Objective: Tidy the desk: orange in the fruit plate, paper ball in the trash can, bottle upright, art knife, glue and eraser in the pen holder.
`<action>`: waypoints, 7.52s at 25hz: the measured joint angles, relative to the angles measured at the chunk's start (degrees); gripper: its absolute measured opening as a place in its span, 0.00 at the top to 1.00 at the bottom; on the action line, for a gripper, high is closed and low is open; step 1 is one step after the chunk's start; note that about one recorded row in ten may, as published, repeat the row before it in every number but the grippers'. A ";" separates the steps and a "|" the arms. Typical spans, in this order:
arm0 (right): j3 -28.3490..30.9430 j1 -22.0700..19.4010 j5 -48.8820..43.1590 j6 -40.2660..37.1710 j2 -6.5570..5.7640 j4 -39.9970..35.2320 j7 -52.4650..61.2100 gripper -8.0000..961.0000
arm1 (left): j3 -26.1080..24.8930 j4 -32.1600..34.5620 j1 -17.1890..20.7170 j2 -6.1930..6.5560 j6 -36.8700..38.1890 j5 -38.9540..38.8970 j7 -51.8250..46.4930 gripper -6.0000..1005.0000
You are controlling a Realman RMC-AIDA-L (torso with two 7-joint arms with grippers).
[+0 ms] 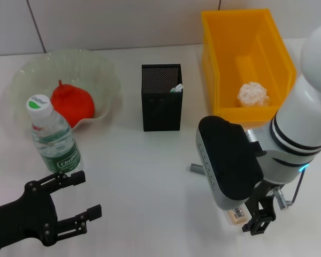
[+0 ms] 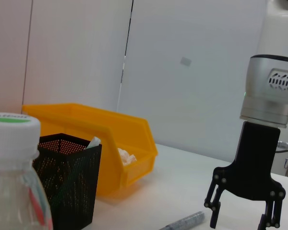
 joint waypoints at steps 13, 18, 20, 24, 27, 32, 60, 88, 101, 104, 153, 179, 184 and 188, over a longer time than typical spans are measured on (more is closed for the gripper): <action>-1.85 0.91 0.26 2.06 0.08 3.01 0.47 0.21 | 0.00 -0.02 0.00 0.00 0.01 0.00 0.01 0.20; -1.91 1.85 0.33 1.99 0.10 4.21 1.31 0.25 | 0.00 -0.02 0.00 0.00 0.02 0.00 0.02 0.20; -1.91 2.08 0.36 1.98 0.10 4.53 1.40 0.28 | 0.00 -0.02 0.01 0.00 0.02 0.00 0.02 0.20; -1.93 2.10 0.36 2.08 0.10 4.59 1.44 0.38 | 0.00 -0.02 0.06 0.00 0.02 0.00 0.02 0.20; -1.99 2.12 0.36 2.29 0.10 4.71 1.74 0.46 | 0.00 -0.02 0.06 0.00 0.02 0.00 0.02 0.20; -2.05 2.37 0.36 2.88 0.10 5.56 2.06 0.50 | 0.00 -0.02 0.09 0.00 0.02 0.00 0.02 0.20; 20.35 10.21 -2.60 15.00 -0.17 -3.11 17.15 0.57 | 0.09 0.07 -1.00 -0.10 0.65 0.06 0.39 0.20; 17.44 18.19 -3.63 25.66 0.10 12.35 20.40 0.55 | 0.00 0.07 -0.53 0.00 0.72 0.08 0.56 0.20; 27.18 13.84 0.35 -1.21 -0.24 -7.56 30.71 0.24 | 0.01 1.12 -0.36 0.08 2.29 0.14 0.20 0.20; 25.25 11.01 -1.73 -6.31 -0.09 -11.16 33.25 0.16 | 0.00 1.13 -0.35 0.07 2.31 0.28 0.44 0.20; 19.53 2.52 -1.84 -1.31 -0.10 3.70 26.27 0.18 | 0.00 1.74 -0.18 0.00 2.03 0.52 0.11 0.20; 14.02 6.23 -2.36 4.67 -0.13 11.37 27.03 0.61 | 0.00 1.74 0.00 0.09 1.99 0.44 0.27 0.20; 11.99 6.25 -2.41 5.61 -0.17 12.03 26.16 0.61 | 0.02 1.74 0.00 0.03 1.95 0.49 0.29 0.20; 11.85 6.27 -2.46 5.90 -0.17 12.15 25.55 0.61 | 0.00 1.72 0.04 0.01 1.94 0.51 0.29 0.20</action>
